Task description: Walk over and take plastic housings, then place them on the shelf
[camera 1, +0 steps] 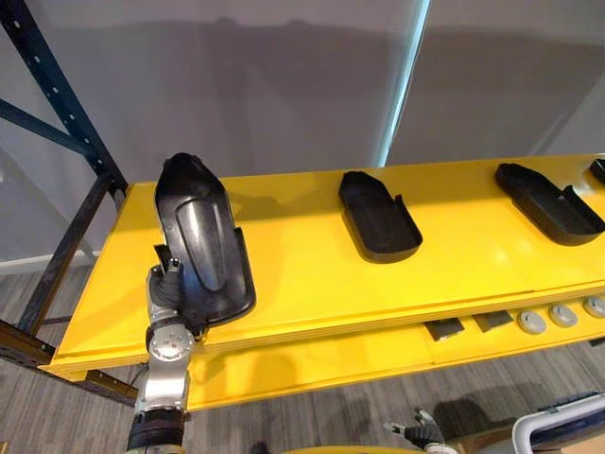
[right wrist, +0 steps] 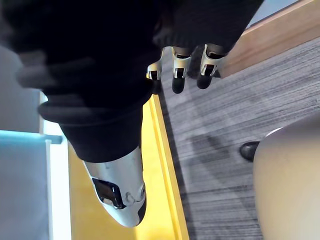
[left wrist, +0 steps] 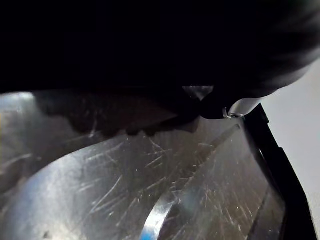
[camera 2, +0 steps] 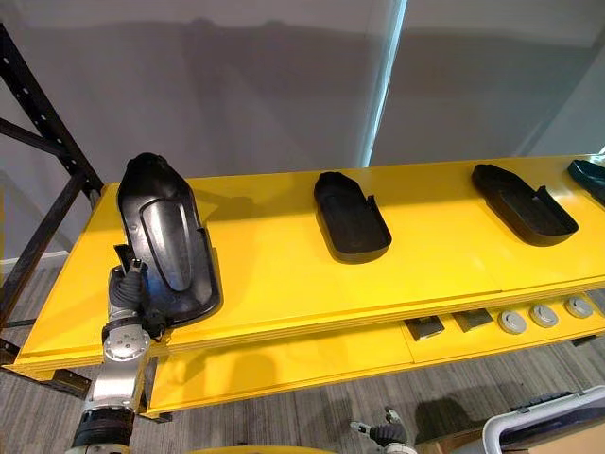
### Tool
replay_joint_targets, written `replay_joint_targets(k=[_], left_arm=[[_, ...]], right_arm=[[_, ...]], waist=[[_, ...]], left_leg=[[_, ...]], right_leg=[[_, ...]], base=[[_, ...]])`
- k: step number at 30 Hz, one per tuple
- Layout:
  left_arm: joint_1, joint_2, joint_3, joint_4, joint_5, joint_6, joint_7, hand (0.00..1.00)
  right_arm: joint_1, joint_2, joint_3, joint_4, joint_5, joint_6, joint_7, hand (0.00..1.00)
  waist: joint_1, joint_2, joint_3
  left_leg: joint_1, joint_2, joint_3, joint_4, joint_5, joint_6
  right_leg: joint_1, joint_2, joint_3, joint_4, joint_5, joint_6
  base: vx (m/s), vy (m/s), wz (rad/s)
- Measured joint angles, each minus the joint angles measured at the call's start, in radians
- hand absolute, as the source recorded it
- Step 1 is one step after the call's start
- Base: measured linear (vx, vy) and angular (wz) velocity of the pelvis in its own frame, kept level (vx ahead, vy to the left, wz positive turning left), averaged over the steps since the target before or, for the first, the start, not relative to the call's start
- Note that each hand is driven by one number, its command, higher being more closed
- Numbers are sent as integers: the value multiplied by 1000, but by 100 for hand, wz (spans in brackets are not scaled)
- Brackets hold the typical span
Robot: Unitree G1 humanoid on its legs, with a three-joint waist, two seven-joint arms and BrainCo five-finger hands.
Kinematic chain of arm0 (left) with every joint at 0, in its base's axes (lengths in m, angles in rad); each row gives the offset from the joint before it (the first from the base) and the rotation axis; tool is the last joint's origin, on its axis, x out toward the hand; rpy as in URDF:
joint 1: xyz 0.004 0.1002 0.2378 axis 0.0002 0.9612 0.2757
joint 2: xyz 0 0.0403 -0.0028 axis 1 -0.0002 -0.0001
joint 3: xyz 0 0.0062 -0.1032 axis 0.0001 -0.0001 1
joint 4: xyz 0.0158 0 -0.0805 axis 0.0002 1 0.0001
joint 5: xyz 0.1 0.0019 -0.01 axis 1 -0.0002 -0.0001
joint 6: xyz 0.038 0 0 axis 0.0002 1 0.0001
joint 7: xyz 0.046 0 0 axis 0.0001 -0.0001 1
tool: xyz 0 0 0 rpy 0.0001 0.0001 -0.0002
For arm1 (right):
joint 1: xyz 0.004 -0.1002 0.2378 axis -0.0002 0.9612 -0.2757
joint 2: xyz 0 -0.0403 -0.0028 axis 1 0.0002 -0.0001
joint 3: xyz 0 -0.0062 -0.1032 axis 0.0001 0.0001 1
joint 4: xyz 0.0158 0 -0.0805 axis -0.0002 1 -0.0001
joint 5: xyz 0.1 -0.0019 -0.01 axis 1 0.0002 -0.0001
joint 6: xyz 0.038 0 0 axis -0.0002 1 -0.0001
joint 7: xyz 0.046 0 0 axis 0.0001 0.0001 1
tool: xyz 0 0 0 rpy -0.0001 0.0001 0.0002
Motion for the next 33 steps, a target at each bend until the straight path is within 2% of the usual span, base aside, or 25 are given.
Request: replay_joint_targets(k=[3,4,10,17,21,27,30,33], left_arm=[[-11,9,13,15,0,0,0,100],[-17,18,13,24,-1,0,0,0],[-79,65,21,93,-1,11,0,0],[-124,77,32,110,-17,6,7,0],[-135,77,46,126,-37,6,28,0],[-136,69,50,123,-56,7,73,0],[-134,43,48,63,-53,8,99,0],[-96,22,7,-113,6,7,130,0]], right_arm=[[-3,-8,0,0,-8,0,7,0],[-3,-11,0,0,-9,0,8,0],[-21,-20,0,32,-11,0,9,0],[-22,-25,-1,38,-11,0,9,0],[-32,-24,-1,38,-12,0,9,0],[-33,-24,-7,38,-12,0,8,0],[-31,-24,-10,38,-12,0,6,0],[-31,-23,-10,38,-11,-3,4,0]], waist=[[-3,1,1],[-3,0,1],[-6,-5,11],[-10,-7,13],[-25,-16,24],[-26,-21,29],[-23,-21,30],[-20,-18,33]], left_leg=[[0,0,0,0,0,0],[0,0,0,0,0,0],[1,-1,-1,-1,-1,0],[2,-2,-7,-1,-1,-1],[3,-2,-8,-1,-1,-1],[3,-3,-8,-1,-2,-1],[1,-3,-14,-1,-2,-1],[1,-3,-20,-1,-1,-1]], right_leg=[[0,1,2,-2,0,0],[-1,1,4,-4,0,0],[-1,2,11,-9,0,0],[-1,1,15,-14,1,-1],[0,1,16,-15,1,-1],[1,1,16,-20,2,0],[3,0,12,-20,3,0],[5,0,8,-20,3,0]], base=[[8,1,-1],[24,1,-4],[24,3,-4],[3,1,-1],[0,0,0],[0,0,0],[4,0,4],[0,0,4]])
